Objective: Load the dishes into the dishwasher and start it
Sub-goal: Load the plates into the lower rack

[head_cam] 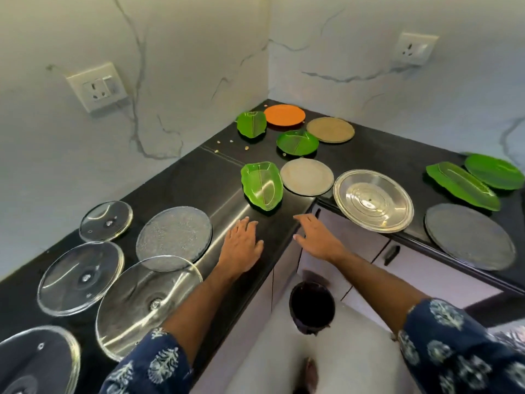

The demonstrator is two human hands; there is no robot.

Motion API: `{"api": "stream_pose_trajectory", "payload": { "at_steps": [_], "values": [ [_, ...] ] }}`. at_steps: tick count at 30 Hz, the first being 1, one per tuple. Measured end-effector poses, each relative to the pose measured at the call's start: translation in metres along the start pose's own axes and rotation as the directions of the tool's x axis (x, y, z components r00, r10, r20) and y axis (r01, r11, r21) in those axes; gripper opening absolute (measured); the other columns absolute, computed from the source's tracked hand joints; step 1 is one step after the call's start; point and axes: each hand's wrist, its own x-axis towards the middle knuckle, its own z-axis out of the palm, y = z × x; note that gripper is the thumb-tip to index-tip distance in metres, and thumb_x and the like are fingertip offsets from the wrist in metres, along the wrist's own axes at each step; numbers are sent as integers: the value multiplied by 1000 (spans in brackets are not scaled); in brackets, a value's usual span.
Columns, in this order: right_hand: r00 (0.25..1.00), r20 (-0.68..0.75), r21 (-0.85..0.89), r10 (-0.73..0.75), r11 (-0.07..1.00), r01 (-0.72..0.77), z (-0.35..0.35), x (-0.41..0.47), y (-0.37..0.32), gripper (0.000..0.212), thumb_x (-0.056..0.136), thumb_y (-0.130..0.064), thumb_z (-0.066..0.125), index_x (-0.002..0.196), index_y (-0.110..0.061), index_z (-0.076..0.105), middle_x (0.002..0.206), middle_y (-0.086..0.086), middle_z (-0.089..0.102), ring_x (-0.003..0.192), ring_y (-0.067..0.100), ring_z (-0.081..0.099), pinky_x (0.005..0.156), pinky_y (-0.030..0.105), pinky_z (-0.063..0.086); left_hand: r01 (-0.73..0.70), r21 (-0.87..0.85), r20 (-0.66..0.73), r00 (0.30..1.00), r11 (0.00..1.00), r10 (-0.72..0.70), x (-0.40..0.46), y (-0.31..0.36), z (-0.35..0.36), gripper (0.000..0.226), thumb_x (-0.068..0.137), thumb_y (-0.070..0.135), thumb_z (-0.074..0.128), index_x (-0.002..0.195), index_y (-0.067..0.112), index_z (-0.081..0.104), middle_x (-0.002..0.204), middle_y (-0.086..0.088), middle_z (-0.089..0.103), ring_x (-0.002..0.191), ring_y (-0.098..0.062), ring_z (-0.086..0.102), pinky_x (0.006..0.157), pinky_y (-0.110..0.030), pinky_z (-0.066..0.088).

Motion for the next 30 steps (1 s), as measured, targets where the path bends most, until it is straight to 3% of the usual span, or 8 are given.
{"api": "stream_pose_trajectory", "payload": {
  "at_steps": [7, 12, 16, 19, 22, 25, 28, 30],
  "values": [
    [993, 94, -11, 75, 997, -74, 4, 110, 6, 62, 98, -33, 53, 153, -22, 26, 131, 19, 41, 124, 42, 42, 106, 47, 36, 159, -284, 20, 987, 945, -161, 64, -12, 2, 53, 96, 25, 60, 144, 8, 44, 146, -10, 45, 136, -26, 42, 113, -33, 32],
    [966, -1, 323, 258, 914, -244, 20, 165, 8, 69, 87, -28, 72, 137, -4, 31, 136, 22, 42, 123, 41, 49, 100, 48, 45, 229, -356, 31, 972, 906, -234, 100, -18, 5, 48, 96, 17, 60, 141, 8, 46, 141, -10, 47, 136, -23, 41, 113, -31, 31],
    [914, -42, 396, 403, 847, -355, 24, 187, 5, 58, 82, -17, 71, 125, -9, 33, 116, 15, 62, 105, 36, 64, 83, 42, 51, 274, -381, 6, 956, 883, -293, 112, -24, 4, 50, 96, 15, 62, 143, 6, 46, 143, -10, 49, 137, -23, 41, 111, -27, 29],
    [895, 154, 518, 418, 737, -434, 23, 194, 11, 48, 81, -16, 68, 117, -7, 37, 92, 11, 67, 68, 25, 72, 66, 40, 59, 297, -433, -4, 943, 851, -331, 115, -25, -1, 55, 96, 17, 62, 146, 7, 41, 147, -8, 45, 139, -21, 40, 109, -22, 26],
    [878, 390, 699, 279, 531, -479, 16, 176, 20, 24, 88, -8, 60, 110, -2, 52, 79, 13, 62, 44, 15, 61, 55, 34, 59, 293, -548, 24, 942, 784, -335, 119, -23, -3, 65, 94, 24, 64, 150, 9, 34, 153, -8, 39, 139, -22, 42, 117, -39, 34],
    [871, 436, 757, 226, 431, -491, 5, 141, 26, 6, 92, -3, 51, 92, -7, 55, 66, 11, 56, 42, 16, 55, 53, 30, 55, 237, -581, 6, 958, 778, -287, 116, -20, -3, 64, 96, 11, 61, 152, 9, 29, 153, -6, 34, 140, -26, 42, 115, -49, 38],
    [892, 403, 802, 207, 390, -453, -6, 94, 37, 9, 90, -1, 49, 89, -8, 54, 60, 12, 54, 40, 17, 53, 48, 27, 48, 38, -471, -93, 991, 881, -92, 101, -11, 3, 62, 92, 10, 58, 150, 11, 35, 153, -7, 34, 145, -20, 30, 122, -43, 25],
    [918, 345, 833, 194, 388, -395, -13, 57, 43, 9, 82, -6, 55, 90, -11, 57, 64, 12, 56, 44, 18, 53, 47, 26, 42, -18, -541, -168, 982, 841, -88, 89, -1, 4, 68, 92, 20, 57, 153, 10, 29, 159, -7, 26, 148, -15, 22, 122, -32, 19]
  ]
}}
